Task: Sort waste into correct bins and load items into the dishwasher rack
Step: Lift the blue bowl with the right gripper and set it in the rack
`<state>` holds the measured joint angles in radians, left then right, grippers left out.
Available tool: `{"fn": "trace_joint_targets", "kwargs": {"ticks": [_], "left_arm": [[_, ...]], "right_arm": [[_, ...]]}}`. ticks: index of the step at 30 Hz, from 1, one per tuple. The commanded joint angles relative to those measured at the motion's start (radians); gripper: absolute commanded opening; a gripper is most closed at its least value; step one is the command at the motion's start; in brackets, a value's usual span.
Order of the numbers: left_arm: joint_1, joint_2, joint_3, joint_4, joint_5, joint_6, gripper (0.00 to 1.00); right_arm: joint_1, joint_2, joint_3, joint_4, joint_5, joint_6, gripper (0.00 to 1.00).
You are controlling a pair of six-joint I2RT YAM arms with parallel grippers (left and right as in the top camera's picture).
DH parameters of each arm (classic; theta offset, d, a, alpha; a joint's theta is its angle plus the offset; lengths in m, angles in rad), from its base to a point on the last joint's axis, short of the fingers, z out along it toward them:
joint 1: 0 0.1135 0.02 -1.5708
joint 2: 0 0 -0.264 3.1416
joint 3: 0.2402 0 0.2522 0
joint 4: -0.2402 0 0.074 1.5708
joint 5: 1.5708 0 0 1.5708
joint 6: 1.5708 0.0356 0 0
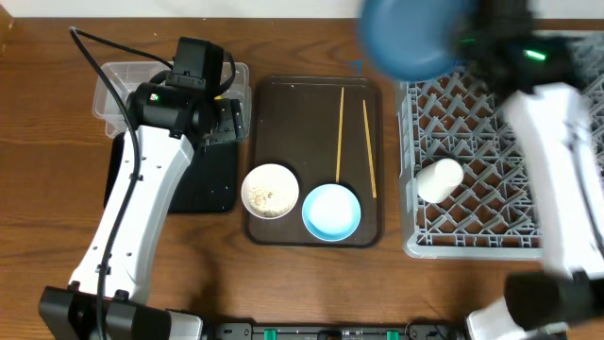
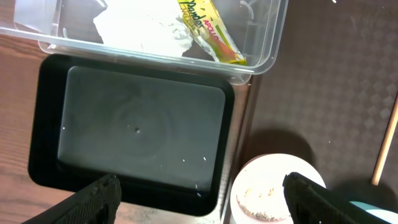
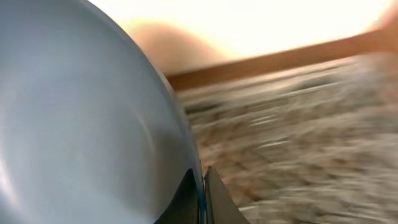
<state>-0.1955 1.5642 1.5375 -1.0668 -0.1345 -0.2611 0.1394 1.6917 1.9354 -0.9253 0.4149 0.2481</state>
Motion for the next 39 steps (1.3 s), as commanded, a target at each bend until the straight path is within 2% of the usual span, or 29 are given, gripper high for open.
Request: {"fn": "trace_joint_targets", "kwargs": {"ticks": [1, 4, 5, 14, 16, 17, 26, 31, 39], "left_arm": [[0.003, 0.006, 0.011, -0.002, -0.005, -0.002, 0.87], [0.003, 0.006, 0.011, -0.002, -0.005, -0.002, 0.87], [0.003, 0.006, 0.011, -0.002, -0.005, -0.002, 0.87], [0.003, 0.006, 0.011, -0.002, -0.005, -0.002, 0.88], [0.003, 0.006, 0.011, -0.002, -0.005, -0.002, 0.89], [0.003, 0.006, 0.011, -0.002, -0.005, -0.002, 0.94], [0.003, 0.006, 0.011, -0.002, -0.005, -0.002, 0.95], [0.003, 0.006, 0.011, -0.002, -0.005, -0.002, 0.95], [0.003, 0.006, 0.011, -0.002, -0.005, -0.002, 0.95]], "right_arm": [[-0.025, -0.035, 0.000, -0.033, 0.334, -0.227, 0.01], [-0.062, -0.044, 0.000, -0.044, 0.470, -0.476, 0.01], [-0.078, -0.042, -0.001, -0.039, 0.500, -0.520, 0.01], [-0.218, 0.035, -0.001, 0.078, 0.520, -0.818, 0.01], [-0.240, 0.063, -0.001, 0.126, 0.525, -0.885, 0.01], [-0.251, 0.080, -0.001, 0.157, 0.529, -0.919, 0.01], [-0.295, 0.249, -0.001, 0.451, 0.533, -1.258, 0.01], [-0.296, 0.320, -0.001, 0.512, 0.570, -1.297, 0.01], [-0.300, 0.378, -0.003, 0.504, 0.577, -1.292, 0.01]]}}
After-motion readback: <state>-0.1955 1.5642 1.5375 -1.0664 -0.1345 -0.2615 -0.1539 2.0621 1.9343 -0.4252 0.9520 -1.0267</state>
